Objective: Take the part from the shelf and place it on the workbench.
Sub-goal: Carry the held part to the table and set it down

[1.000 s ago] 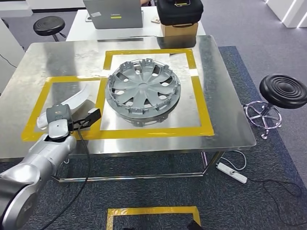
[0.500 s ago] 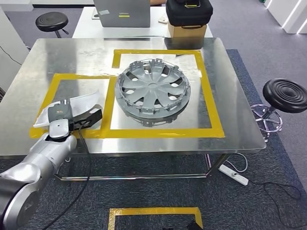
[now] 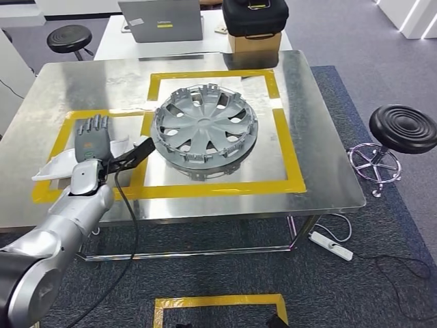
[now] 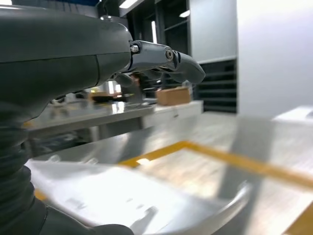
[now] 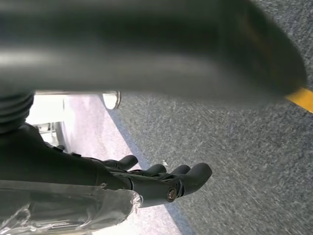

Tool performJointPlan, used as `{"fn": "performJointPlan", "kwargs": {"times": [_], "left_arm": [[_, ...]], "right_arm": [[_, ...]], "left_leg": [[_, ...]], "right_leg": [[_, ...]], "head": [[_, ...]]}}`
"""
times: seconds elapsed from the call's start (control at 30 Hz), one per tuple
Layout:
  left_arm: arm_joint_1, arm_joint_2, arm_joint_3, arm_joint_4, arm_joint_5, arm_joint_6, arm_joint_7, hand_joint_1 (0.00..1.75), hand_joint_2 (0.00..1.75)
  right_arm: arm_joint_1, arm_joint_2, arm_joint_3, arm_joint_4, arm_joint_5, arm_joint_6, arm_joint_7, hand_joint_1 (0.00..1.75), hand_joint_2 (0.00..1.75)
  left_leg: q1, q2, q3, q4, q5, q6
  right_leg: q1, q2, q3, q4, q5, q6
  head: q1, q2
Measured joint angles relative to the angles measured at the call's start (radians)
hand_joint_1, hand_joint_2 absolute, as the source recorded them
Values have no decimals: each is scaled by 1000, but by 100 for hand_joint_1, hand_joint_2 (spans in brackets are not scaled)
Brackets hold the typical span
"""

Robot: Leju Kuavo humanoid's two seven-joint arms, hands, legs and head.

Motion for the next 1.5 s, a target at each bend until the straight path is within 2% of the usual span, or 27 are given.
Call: {"fn": "performJointPlan", "kwargs": {"times": [0.03,0.1,0.23,0.3,0.37,0.4,0.43,0.47,0.53,0.6,0.7,0.77,0.8,0.87,0.9,0.93,0.97,1.0,1.07,1.13,1.23,1.27,1.33,1.4,1.43,1.47,1.5], "left_arm": [[-1,-9,11,-23,27,32,-41,0,175],[5,-30,33,-84,106,77,-132,0,175],[53,-66,61,-227,227,90,-232,0,175],[80,-81,73,-295,340,82,-303,0,175],[135,-104,85,-401,554,57,-413,0,175],[171,-115,87,-460,651,43,-452,0,175],[205,-125,86,-515,713,32,-472,0,175],[233,-132,85,-561,746,25,-480,0,175],[264,-140,85,-632,762,19,-483,0,87],[281,-148,85,-687,820,-7,-507,0,0],[338,-172,85,-787,1138,-136,-580,0,0],[397,-194,73,-877,1364,-207,-594,0,0],[424,-202,61,-920,1438,-224,-589,0,0],[472,-210,27,-996,1532,-241,-579,0,0],[497,-211,7,-1031,1566,-249,-575,0,0],[521,-210,-13,-1065,1593,-256,-575,0,0],[543,-210,-33,-1099,1614,-263,-577,0,0],[562,-210,-51,-1132,1627,-267,-586,0,0],[598,-210,-83,-1205,1635,-272,-638,0,0],[641,-210,-110,-1282,1614,-272,-708,0,0],[710,-204,-146,-1374,1572,-270,-762,0,0],[725,-202,-155,-1395,1567,-269,-767,0,0],[745,-199,-169,-1424,1564,-269,-774,0,0],[760,-196,-175,-1439,1564,-269,-784,0,0],[769,-194,-177,-1444,1569,-273,-790,0,0],[780,-193,-179,-1449,1582,-286,-795,0,0],[792,-192,-182,-1456,1604,-313,-799,0,0]], "right_arm": [[0,0,0,0,0,-1,-1,0,0],[-1,0,0,0,-1,-4,-2,0,0],[7,0,-4,0,-1,-7,-4,0,0],[11,0,-5,0,-2,-9,-4,0,0],[16,0,-8,0,-4,-14,-6,0,0],[19,0,-10,0,-5,-17,-8,0,0],[22,0,-12,0,-6,-20,-9,0,0],[24,0,-14,0,-6,-21,-9,0,0],[26,0,-16,0,-6,-23,-11,0,0],[25,0,-18,0,-7,-26,-12,0,0],[30,0,-22,0,-16,-40,-16,0,0],[36,0,-23,0,-22,-55,-22,0,0],[39,0,-24,0,-24,-63,-26,0,0],[43,0,-27,0,-28,-76,-34,0,0],[47,0,-29,0,-31,-79,-37,0,0],[51,0,-32,0,-34,-81,-39,0,0],[55,0,-35,0,-37,-81,-42,0,0],[57,0,-38,0,-39,-82,-45,0,0],[60,0,-41,0,-38,-81,-55,0,0],[61,0,-43,0,-35,-78,-67,0,0],[64,0,-44,0,-35,-71,-78,0,0],[64,0,-44,0,-35,-71,-79,0,0],[63,0,-44,0,-36,-70,-81,0,0],[63,0,-44,0,-37,-70,-82,0,0],[65,0,-44,0,-38,-70,-83,0,0],[66,0,-45,0,-39,-70,-84,0,0],[68,0,-46,0,-40,-70,-86,0,0]], "left_leg": [[0,1,33,-63,30,0],[-1,-1,82,-159,54,9],[-2,-2,93,-183,50,38],[1,-2,93,-184,51,49],[-1,-2,94,-184,50,56],[-2,-2,95,-184,48,57],[-3,-2,96,-184,47,58],[-3,-2,96,-184,46,58],[-2,-3,98,-183,44,55],[-5,-5,98,-182,42,46],[-7,-5,101,-186,42,31],[-5,-3,95,-167,24,20],[-5,-2,78,-131,0,15],[-4,-1,18,-7,-63,10],[-4,-1,-12,51,-84,9],[-3,-1,-28,82,-87,8],[-3,-1,-27,78,-72,9],[-2,0,-8,38,-43,9],[0,3,60,-89,15,9],[0,3,103,-167,30,17],[-1,-1,107,-180,27,39],[0,-1,108,-181,28,45],[0,-2,109,-182,29,54],[-1,-1,109,-182,28,58],[-2,-1,110,-182,28,59],[-2,-1,110,-182,28,59],[-2,-2,112,-182,28,58]], "right_leg": [[2,0,0,1,-1,4],[5,0,-2,4,-3,15],[5,0,-8,7,-9,36],[4,-2,-39,74,-52,44],[4,-3,-98,207,-114,49],[4,-3,-123,259,-130,50],[4,-3,-135,280,-129,50],[4,-3,-128,261,-110,49],[3,-3,-69,135,-47,47],[3,-1,-13,27,-12,42],[5,2,2,2,-11,27],[2,3,6,-2,-9,15],[0,2,8,-4,-9,10],[0,1,9,-4,-10,4],[0,1,9,-4,-11,3],[0,0,10,-4,-12,3],[-1,0,11,-4,-13,3],[-1,0,12,-4,-14,5],[1,3,14,-1,-17,12],[5,7,13,1,-21,23],[3,5,14,-1,-25,37],[2,3,9,12,-36,41],[1,-2,-30,98,-87,47],[1,-2,-91,230,-146,49],[1,-2,-109,271,-156,49],[1,-2,-111,275,-147,49],[1,-2,-92,238,-122,48]], "head": [[0,0],[0,0],[2,0],[6,0],[9,0],[9,0],[9,0],[9,0],[9,0],[9,0],[7,0],[5,0],[3,0],[0,0],[0,0],[0,0],[0,0],[0,0],[-2,0],[-2,0],[0,0],[2,0],[7,0],[9,0],[9,0],[9,0],[9,0]]}}
